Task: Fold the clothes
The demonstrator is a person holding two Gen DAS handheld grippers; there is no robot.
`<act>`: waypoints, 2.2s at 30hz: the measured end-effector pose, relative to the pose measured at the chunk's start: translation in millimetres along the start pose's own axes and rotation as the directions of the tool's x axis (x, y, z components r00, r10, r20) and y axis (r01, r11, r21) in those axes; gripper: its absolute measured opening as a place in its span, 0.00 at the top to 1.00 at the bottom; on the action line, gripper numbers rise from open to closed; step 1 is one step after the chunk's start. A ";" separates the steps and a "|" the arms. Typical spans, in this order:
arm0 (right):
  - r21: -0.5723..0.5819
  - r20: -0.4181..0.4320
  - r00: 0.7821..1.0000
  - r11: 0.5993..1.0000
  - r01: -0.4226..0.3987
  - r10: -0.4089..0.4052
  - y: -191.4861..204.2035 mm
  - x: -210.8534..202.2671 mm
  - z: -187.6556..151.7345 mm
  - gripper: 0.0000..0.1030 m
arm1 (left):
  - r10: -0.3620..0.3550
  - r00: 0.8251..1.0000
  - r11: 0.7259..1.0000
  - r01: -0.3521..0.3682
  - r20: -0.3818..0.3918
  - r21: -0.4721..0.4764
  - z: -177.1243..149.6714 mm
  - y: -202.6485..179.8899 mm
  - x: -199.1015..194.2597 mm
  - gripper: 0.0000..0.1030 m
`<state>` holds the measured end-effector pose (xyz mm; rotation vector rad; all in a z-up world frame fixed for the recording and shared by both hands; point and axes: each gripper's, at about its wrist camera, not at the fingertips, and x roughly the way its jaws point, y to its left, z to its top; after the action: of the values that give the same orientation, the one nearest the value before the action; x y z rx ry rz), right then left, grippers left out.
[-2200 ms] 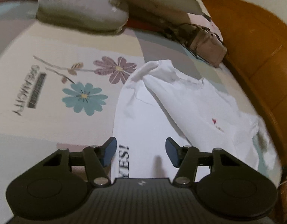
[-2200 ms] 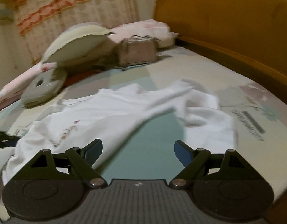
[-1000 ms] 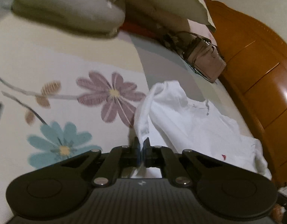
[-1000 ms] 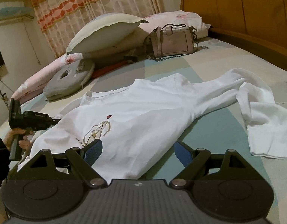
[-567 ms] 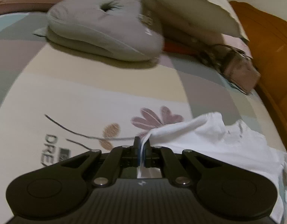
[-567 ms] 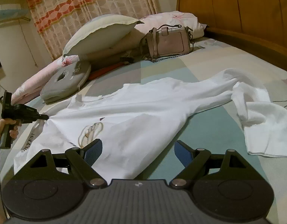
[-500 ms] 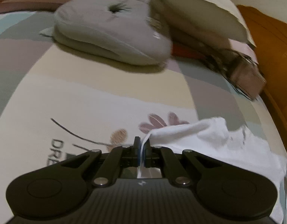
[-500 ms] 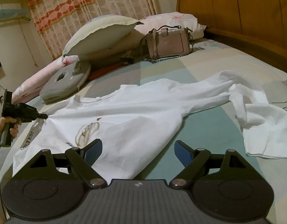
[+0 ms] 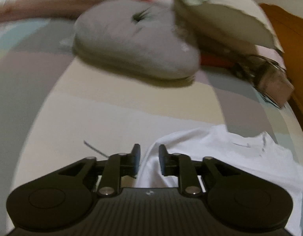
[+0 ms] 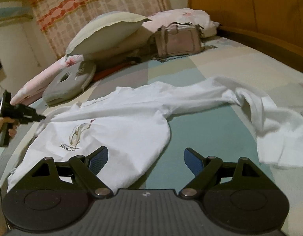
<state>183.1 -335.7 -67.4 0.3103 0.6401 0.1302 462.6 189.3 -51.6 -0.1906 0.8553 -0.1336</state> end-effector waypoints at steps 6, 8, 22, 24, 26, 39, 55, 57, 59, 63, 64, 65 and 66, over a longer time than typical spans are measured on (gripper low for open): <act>-0.150 -0.002 0.997 0.985 -0.082 0.083 3.7 11.0 58.1 0.23 | -0.097 0.995 0.981 0.096 -0.005 0.169 -2.9 -39.0 -25.9 0.65; -0.180 -0.003 0.996 0.980 -0.084 0.085 9.3 21.1 76.5 0.24 | -0.129 0.991 0.972 0.130 -0.018 0.196 -9.5 -53.3 -27.0 0.65; -0.427 -0.144 0.984 0.891 -0.155 0.102 29.1 187.4 168.5 0.54 | -0.300 0.932 0.862 0.356 -0.201 0.360 -71.4 -133.2 -9.6 0.64; -0.455 -0.166 0.981 0.875 -0.164 0.097 31.7 220.5 173.7 0.54 | -0.303 0.925 0.858 0.370 -0.231 0.356 -79.2 -135.2 -3.0 0.65; -0.469 -0.207 0.974 0.864 -0.184 0.095 34.1 253.6 174.5 0.53 | -0.304 0.918 0.856 0.381 -0.255 0.351 -85.1 -135.3 1.9 0.65; -0.520 -0.312 0.940 0.803 -0.289 0.137 28.7 309.5 158.8 0.52 | -0.199 0.976 0.867 0.218 -0.089 0.447 18.8 -104.2 49.0 0.67; -0.589 -0.245 0.958 0.762 -0.269 0.149 43.0 296.5 151.6 0.93 | -0.078 0.995 0.745 0.094 -0.054 0.661 -2.5 -97.2 80.0 1.00; -0.597 -0.194 0.971 0.768 -0.232 0.142 45.4 293.2 159.3 0.93 | -0.105 0.994 0.781 0.087 -0.007 0.618 7.1 -93.4 74.4 1.00; -0.574 -0.152 0.980 0.796 -0.193 0.128 43.9 295.4 171.2 0.93 | -0.109 0.994 0.809 0.071 0.030 0.583 15.2 -91.0 73.3 1.00; -0.536 -0.148 0.987 0.834 -0.134 0.064 39.2 320.9 173.7 0.93 | -0.034 0.999 0.847 0.020 0.017 0.531 19.1 -91.3 96.9 0.98; -0.538 -0.167 0.985 0.833 -0.128 0.044 39.1 328.6 169.7 0.91 | -0.005 1.000 0.860 0.004 0.001 0.510 18.3 -89.8 104.3 0.94; -0.541 -0.172 0.985 0.833 -0.117 0.026 39.4 333.6 166.0 0.90 | 0.012 1.000 0.874 -0.006 -0.009 0.486 17.7 -88.1 108.7 0.89; -0.544 -0.157 0.987 0.833 -0.103 0.020 40.1 331.9 165.0 0.88 | 0.010 1.000 0.882 -0.007 -0.005 0.472 17.6 -86.7 108.4 0.89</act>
<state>546.1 -267.0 -117.4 -0.2438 0.7079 0.3956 542.8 85.9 -101.0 0.2741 0.8069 -0.3309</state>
